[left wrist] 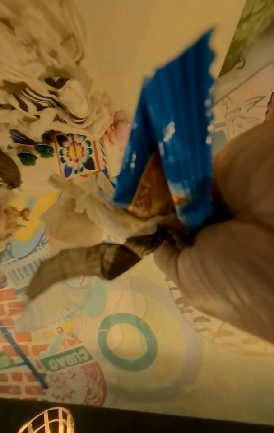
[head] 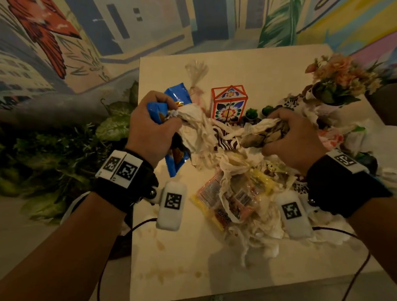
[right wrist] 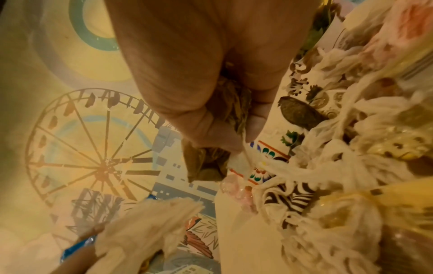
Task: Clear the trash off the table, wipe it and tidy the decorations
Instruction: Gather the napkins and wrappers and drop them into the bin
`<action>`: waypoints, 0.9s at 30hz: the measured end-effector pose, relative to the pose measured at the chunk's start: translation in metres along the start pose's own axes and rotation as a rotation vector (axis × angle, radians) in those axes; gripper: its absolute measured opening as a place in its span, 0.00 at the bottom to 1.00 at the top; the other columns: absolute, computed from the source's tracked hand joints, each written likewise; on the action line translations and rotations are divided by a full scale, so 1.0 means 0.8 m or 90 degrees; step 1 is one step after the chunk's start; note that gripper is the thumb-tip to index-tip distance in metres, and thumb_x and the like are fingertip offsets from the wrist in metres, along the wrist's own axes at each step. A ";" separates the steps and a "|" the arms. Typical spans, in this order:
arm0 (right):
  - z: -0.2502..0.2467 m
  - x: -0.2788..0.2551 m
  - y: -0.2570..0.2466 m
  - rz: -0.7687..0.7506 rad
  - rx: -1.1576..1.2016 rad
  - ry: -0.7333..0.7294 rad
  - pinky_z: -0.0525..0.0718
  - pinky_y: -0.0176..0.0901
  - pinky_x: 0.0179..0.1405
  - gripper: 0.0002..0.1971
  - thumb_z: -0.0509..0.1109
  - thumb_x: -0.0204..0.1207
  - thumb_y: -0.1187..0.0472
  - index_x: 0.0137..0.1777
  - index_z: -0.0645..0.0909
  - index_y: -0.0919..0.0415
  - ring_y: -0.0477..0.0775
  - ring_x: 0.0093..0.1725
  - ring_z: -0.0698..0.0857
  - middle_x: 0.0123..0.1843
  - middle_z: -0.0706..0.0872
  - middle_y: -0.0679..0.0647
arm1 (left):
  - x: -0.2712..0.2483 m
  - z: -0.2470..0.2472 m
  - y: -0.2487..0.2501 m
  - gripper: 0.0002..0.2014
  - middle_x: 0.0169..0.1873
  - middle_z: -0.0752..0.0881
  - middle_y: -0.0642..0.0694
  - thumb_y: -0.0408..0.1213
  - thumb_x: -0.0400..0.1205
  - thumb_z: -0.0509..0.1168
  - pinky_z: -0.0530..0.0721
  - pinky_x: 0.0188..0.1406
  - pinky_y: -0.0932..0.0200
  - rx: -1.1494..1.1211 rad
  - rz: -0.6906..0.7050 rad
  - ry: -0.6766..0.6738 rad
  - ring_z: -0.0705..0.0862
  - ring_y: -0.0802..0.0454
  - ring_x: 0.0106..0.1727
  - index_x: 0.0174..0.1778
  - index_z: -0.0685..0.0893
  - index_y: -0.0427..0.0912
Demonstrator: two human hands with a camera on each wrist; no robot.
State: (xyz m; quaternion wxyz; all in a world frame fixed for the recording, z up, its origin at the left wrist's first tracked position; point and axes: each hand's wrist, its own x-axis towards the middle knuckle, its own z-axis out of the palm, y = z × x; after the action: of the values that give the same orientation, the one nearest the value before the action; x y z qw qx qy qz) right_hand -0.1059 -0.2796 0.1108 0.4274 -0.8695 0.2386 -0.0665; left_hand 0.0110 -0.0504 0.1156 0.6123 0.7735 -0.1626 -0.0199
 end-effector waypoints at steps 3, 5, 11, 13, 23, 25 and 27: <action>0.015 0.003 -0.025 -0.021 0.010 -0.003 0.86 0.44 0.41 0.28 0.82 0.53 0.74 0.52 0.79 0.56 0.54 0.46 0.84 0.48 0.84 0.55 | 0.000 -0.041 -0.019 0.10 0.31 0.79 0.43 0.23 0.72 0.68 0.77 0.24 0.63 0.023 -0.022 0.061 0.77 0.50 0.28 0.44 0.79 0.40; 0.034 0.005 -0.046 -0.033 0.028 -0.039 0.82 0.30 0.35 0.28 0.82 0.54 0.75 0.52 0.78 0.55 0.49 0.44 0.83 0.47 0.83 0.53 | -0.002 -0.081 -0.039 0.10 0.30 0.79 0.45 0.25 0.72 0.69 0.77 0.23 0.64 0.062 -0.027 0.098 0.77 0.52 0.26 0.46 0.80 0.39; 0.138 0.001 -0.118 -0.068 0.047 -0.148 0.79 0.33 0.34 0.28 0.81 0.53 0.75 0.51 0.77 0.53 0.44 0.38 0.79 0.40 0.80 0.45 | -0.017 -0.221 -0.127 0.10 0.33 0.81 0.51 0.28 0.74 0.70 0.79 0.30 0.57 0.192 -0.113 0.156 0.79 0.56 0.30 0.39 0.78 0.47; 0.185 -0.002 -0.139 -0.062 0.066 -0.184 0.78 0.30 0.30 0.27 0.80 0.52 0.77 0.49 0.78 0.56 0.40 0.34 0.78 0.37 0.80 0.45 | -0.023 -0.260 -0.163 0.08 0.35 0.81 0.49 0.27 0.75 0.70 0.79 0.32 0.54 0.232 -0.160 0.140 0.79 0.53 0.33 0.43 0.79 0.42; 0.469 0.001 -0.176 0.059 0.027 -0.426 0.80 0.43 0.33 0.24 0.80 0.58 0.72 0.48 0.75 0.51 0.55 0.45 0.83 0.45 0.82 0.53 | -0.050 -0.369 -0.377 0.05 0.31 0.75 0.46 0.27 0.79 0.65 0.67 0.22 0.60 0.365 -0.380 0.015 0.73 0.51 0.27 0.45 0.77 0.41; 0.517 0.002 -0.164 0.109 0.017 -0.456 0.82 0.43 0.33 0.23 0.79 0.59 0.71 0.46 0.74 0.50 0.54 0.44 0.82 0.43 0.81 0.51 | -0.054 -0.374 -0.421 0.06 0.30 0.75 0.46 0.29 0.79 0.65 0.68 0.22 0.61 0.385 -0.416 -0.039 0.73 0.49 0.27 0.45 0.77 0.43; 0.558 -0.001 -0.152 0.158 -0.005 -0.478 0.82 0.41 0.36 0.23 0.78 0.62 0.72 0.52 0.73 0.53 0.50 0.44 0.80 0.44 0.80 0.49 | -0.058 -0.375 -0.464 0.05 0.34 0.78 0.44 0.30 0.79 0.64 0.71 0.25 0.60 0.392 -0.465 -0.100 0.77 0.44 0.32 0.47 0.77 0.43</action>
State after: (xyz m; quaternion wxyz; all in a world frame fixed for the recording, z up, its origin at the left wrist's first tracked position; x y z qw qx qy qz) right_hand 0.0796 0.1018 -0.0741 0.4866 -0.7992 0.1696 0.3093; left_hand 0.1205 0.3180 -0.1716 0.2937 0.9215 0.0754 -0.2428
